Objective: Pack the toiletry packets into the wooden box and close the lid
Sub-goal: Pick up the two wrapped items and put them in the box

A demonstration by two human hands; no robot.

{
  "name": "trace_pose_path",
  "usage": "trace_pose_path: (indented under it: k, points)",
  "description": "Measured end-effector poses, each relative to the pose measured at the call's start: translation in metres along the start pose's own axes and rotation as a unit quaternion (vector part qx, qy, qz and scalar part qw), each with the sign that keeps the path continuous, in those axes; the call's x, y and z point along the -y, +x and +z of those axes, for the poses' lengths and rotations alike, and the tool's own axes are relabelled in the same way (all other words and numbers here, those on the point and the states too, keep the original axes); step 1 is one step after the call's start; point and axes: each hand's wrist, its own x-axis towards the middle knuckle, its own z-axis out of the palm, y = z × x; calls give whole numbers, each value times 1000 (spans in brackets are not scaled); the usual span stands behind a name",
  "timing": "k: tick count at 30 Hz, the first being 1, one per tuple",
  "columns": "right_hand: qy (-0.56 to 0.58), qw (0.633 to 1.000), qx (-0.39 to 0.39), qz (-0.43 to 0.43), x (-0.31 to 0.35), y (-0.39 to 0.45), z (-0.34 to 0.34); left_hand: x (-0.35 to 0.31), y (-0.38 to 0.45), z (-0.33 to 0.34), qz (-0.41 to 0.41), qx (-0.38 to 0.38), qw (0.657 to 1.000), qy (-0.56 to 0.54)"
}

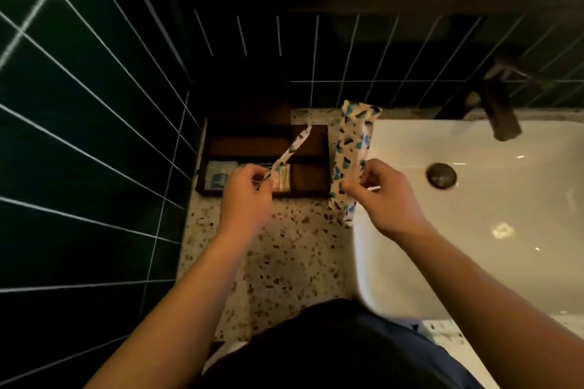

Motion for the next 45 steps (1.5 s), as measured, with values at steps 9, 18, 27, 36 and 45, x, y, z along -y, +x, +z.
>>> trace_pose_path:
  k: [9,18,27,36,45]
  points:
    - [-71,997,20,-26,40,56,46,25,80,-5,52,-57,979,190]
    - [-49,998,39,-16,52,111,73,42,143,16,78,-35,956,280]
    - [3,998,63,12,47,144,88,63,185,31,90,-11,951,295]
    - [3,997,72,37,37,152,93,78,195,38,81,-35,958,273]
    - [-3,998,63,31,42,145,91,67,166,40,35,14,957,289]
